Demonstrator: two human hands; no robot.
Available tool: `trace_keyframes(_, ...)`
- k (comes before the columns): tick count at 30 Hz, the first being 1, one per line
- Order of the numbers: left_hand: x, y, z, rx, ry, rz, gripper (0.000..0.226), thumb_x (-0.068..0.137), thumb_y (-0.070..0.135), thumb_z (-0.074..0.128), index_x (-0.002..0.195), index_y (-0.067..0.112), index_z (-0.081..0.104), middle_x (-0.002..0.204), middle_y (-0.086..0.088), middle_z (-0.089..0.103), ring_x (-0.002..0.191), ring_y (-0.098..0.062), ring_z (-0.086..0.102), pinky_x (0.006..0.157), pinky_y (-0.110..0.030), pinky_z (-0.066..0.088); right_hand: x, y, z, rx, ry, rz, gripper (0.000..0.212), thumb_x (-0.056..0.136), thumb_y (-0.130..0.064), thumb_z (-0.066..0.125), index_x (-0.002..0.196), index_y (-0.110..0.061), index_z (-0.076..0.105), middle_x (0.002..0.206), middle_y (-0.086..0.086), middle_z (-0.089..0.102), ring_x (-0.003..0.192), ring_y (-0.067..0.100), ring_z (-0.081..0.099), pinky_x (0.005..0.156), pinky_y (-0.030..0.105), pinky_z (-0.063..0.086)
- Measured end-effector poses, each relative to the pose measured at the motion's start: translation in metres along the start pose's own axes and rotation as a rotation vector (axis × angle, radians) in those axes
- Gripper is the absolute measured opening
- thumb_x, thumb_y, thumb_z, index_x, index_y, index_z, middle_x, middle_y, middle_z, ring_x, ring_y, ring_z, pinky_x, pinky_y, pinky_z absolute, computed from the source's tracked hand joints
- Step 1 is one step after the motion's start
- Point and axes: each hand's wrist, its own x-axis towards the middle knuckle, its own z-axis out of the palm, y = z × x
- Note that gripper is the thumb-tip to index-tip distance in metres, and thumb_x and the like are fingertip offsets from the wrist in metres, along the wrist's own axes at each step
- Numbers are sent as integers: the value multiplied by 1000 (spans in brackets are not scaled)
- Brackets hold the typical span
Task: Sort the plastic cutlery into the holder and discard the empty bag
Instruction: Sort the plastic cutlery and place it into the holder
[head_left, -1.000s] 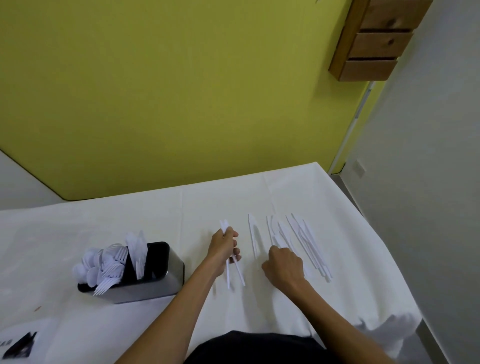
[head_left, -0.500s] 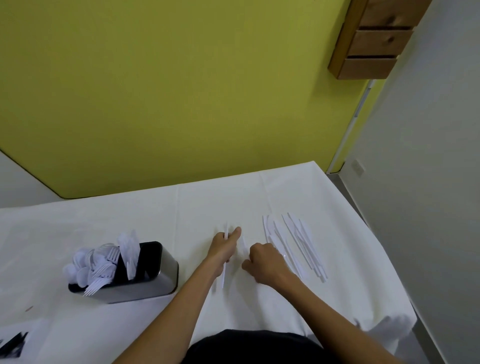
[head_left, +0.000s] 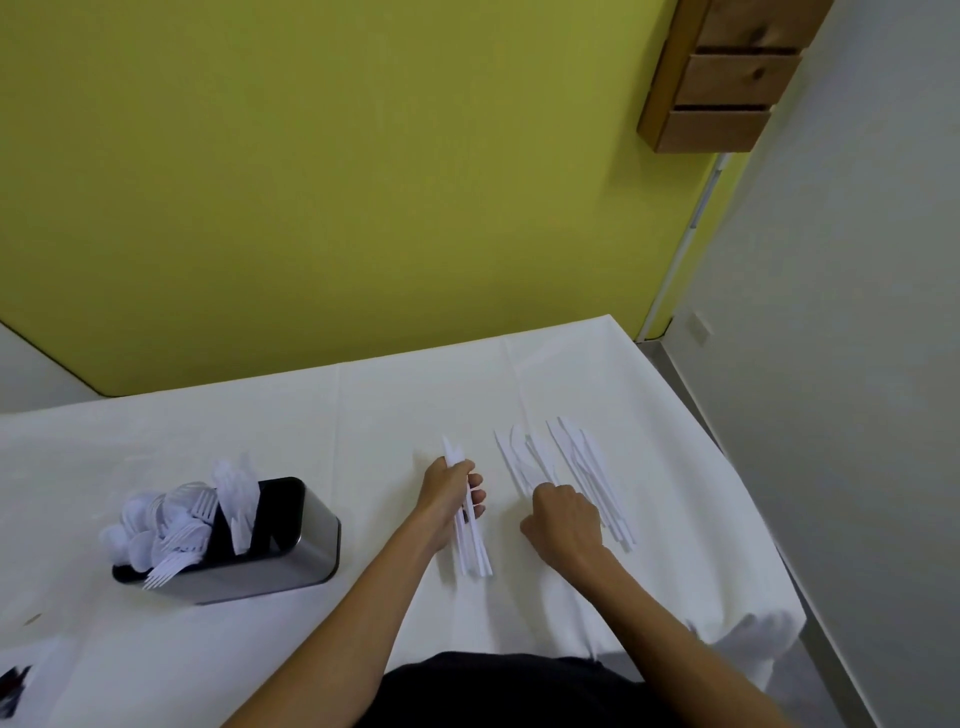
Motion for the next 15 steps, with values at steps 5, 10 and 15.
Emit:
trace_keyframes(5, 3, 4, 1, 119, 9, 59, 15, 98, 24, 53, 101, 9, 54, 80, -5, 53, 60, -17, 48, 57, -28, 47, 12, 8, -8, 275, -101, 25, 31, 76, -23, 66, 60, -13, 41, 52, -1, 50, 46, 16, 49, 47, 24, 37)
trace_keyframes(10, 0, 5, 14, 190, -61, 51, 35, 96, 46, 60, 108, 14, 62, 92, -1, 67, 76, -18, 60, 67, -31, 49, 0, 0, -15, 434, -151, -138, 27, 75, -20, 63, 70, 7, 63, 60, 20, 68, 54, 28, 69, 53, 37, 54)
trace_keyframes(15, 4, 7, 15, 179, -11, 112, 12, 99, 22, 54, 96, 12, 59, 79, -1, 61, 61, -15, 54, 54, -27, 41, -6, 22, -5, 442, -51, -66, 31, 90, -34, 64, 90, -3, 65, 82, 13, 72, 71, 24, 72, 63, 36, 55)
